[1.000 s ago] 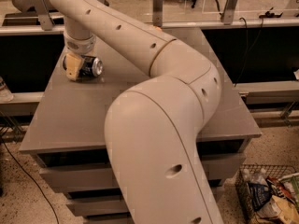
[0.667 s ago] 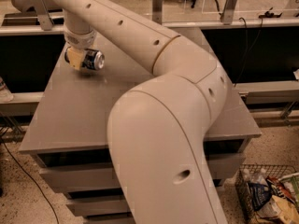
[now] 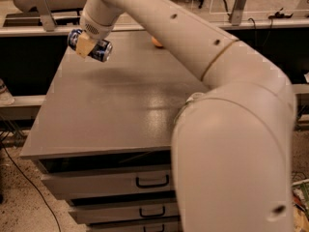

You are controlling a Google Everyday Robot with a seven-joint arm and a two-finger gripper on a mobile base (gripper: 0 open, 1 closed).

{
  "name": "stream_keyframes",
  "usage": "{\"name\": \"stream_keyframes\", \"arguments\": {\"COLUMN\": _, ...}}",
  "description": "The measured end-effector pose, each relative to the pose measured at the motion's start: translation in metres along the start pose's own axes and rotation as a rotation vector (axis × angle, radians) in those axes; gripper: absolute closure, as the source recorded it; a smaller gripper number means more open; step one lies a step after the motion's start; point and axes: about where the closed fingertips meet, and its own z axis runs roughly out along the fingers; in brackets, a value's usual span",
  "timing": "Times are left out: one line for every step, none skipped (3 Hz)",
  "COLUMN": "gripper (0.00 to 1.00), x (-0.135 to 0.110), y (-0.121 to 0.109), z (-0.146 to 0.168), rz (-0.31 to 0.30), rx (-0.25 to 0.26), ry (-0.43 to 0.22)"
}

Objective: Place pepsi can upright

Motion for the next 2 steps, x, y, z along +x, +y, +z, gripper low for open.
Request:
{"name": "stream_keyframes", "arguments": {"gripper": 1.0, "x": -0.003, "y": -0.01, "z": -0.024, "rz": 0.0, "rx": -0.026, "ry": -0.249}}
{"name": "stream_keyframes", "arguments": {"gripper": 1.0, "x": 0.021, "y": -0.032, "z": -0.064, "rz": 0.029, "rx": -0.033, "ry": -0.466}}
